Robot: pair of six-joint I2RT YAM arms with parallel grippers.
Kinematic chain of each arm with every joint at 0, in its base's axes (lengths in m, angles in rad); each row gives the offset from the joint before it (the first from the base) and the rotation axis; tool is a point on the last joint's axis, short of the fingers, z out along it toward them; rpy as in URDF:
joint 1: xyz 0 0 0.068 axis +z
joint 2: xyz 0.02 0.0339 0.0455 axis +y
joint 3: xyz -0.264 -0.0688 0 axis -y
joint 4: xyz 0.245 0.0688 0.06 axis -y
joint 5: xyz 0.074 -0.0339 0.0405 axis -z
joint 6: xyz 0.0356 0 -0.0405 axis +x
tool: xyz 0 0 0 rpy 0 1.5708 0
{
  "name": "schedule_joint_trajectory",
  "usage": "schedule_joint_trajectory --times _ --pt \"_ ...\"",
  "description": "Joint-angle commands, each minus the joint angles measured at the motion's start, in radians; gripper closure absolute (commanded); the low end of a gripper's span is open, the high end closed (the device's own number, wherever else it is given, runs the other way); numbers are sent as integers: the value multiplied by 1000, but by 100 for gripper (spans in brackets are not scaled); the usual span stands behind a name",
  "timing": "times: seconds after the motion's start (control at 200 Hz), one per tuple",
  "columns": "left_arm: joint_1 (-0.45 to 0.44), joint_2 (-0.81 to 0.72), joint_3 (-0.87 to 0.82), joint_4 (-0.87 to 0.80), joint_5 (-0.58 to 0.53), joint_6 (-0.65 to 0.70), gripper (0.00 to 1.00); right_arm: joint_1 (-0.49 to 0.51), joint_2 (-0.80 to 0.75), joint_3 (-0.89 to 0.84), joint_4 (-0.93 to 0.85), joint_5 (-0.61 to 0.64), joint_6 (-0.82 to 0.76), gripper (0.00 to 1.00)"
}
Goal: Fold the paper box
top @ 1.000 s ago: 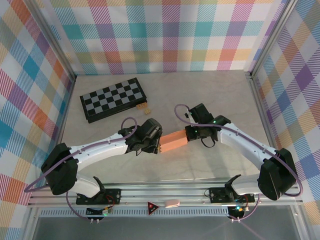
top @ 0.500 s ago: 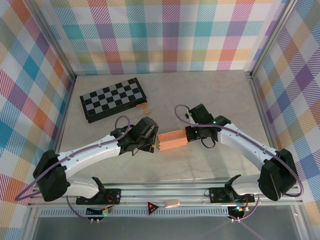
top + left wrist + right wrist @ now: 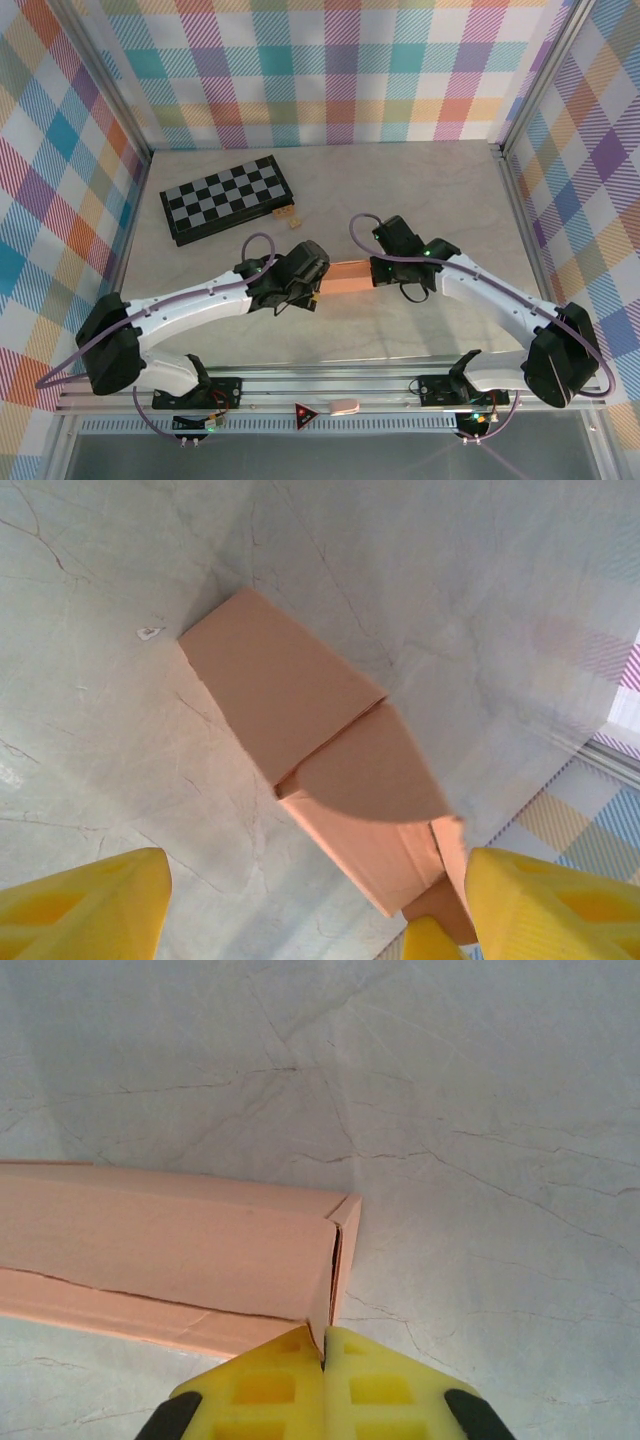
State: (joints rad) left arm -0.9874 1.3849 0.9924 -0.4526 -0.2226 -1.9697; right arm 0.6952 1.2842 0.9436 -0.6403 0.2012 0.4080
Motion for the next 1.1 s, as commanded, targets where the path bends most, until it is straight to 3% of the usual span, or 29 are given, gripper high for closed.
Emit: schedule_joint_trajectory --times 0.0,0.285,0.525,0.845,1.095 --pt "-20 39 22 37 -59 -445 23 11 -19 -31 8 15 34 100" --pt "-22 64 12 116 -152 -472 26 24 -55 -97 42 25 11 100" --pt "-27 24 37 76 -187 -472 25 36 -72 -140 54 58 6 100" --pt "-40 86 54 107 -131 -498 26 49 -60 -127 51 78 17 100" --pt "-40 150 31 229 -180 -511 41 66 -55 -113 46 87 27 100"
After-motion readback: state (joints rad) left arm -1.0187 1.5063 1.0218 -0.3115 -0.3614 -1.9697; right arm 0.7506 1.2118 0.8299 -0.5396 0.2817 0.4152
